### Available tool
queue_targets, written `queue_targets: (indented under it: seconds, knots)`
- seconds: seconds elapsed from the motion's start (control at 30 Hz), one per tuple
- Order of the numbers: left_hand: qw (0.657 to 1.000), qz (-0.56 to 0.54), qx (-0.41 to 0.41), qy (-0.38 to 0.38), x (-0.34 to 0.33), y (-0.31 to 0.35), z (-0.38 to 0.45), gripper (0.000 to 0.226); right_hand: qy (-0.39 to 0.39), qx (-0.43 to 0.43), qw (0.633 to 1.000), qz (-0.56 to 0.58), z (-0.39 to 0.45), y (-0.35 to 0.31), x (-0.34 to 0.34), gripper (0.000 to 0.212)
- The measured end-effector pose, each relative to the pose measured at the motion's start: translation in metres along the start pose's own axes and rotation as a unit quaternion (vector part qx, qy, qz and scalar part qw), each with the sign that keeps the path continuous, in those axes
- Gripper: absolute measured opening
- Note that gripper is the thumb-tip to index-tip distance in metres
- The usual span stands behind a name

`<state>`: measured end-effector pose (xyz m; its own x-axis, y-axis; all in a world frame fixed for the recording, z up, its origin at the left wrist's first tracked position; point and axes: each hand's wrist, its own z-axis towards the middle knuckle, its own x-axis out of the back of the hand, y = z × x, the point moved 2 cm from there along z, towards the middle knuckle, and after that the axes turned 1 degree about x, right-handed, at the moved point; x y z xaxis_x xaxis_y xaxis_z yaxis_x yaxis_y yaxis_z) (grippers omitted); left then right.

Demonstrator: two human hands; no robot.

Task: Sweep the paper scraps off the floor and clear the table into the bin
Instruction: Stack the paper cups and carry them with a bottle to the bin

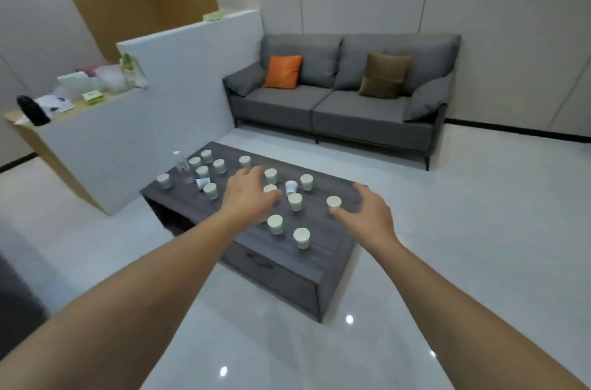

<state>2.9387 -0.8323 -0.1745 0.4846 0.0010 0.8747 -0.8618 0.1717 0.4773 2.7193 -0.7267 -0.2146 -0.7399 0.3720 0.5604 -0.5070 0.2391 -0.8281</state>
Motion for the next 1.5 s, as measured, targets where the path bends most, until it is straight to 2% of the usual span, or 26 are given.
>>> queue_targets:
  seconds: [0.17, 0.37, 0.53, 0.6, 0.77, 0.9, 1.13, 1.33, 1.5]
  knots:
    - [0.995, -0.004, 0.1, 0.021, -0.018, -0.075, 0.055, 0.068, -0.095, -0.003, 0.995, 0.008, 0.087, 0.015, -0.087, 0.075]
    - [0.972, 0.025, 0.233, 0.0, -0.045, -0.138, 0.093, 0.06, -0.207, -0.026, 0.978, -0.004, 0.166, 0.027, -0.163, 0.073]
    - [0.959, 0.042, 0.28, -0.02, -0.07, -0.176, 0.123, 0.067, -0.248, -0.041, 0.967, -0.033, 0.211, 0.039, -0.214, 0.066]
    - [0.955, 0.037, 0.291, -0.029, -0.082, -0.19, 0.135, 0.067, -0.266, -0.061, 0.961, -0.049, 0.223, 0.047, -0.233, 0.07]
    - [0.954, 0.03, 0.291, -0.072, -0.115, -0.227, 0.175, 0.067, -0.282, -0.122, 0.947, -0.092, 0.245, 0.075, -0.275, 0.08]
    - [0.958, 0.01, 0.268, -0.102, -0.136, -0.263, 0.222, 0.067, -0.271, -0.17, 0.938, -0.132, 0.265, 0.093, -0.307, 0.068]
    - [0.957, -0.001, 0.198, -0.21, -0.178, -0.317, 0.291, 0.058, -0.233, -0.294, 0.904, -0.207, 0.278, 0.11, -0.354, 0.076]
    - [0.94, 0.015, 0.186, -0.286, -0.211, -0.352, 0.314, 0.064, -0.243, -0.343, 0.871, -0.256, 0.267, 0.142, -0.381, 0.077]
    - [0.918, 0.053, 0.191, -0.344, -0.238, -0.38, 0.305, 0.063, -0.222, -0.365, 0.862, -0.274, 0.28, 0.171, -0.411, 0.081]
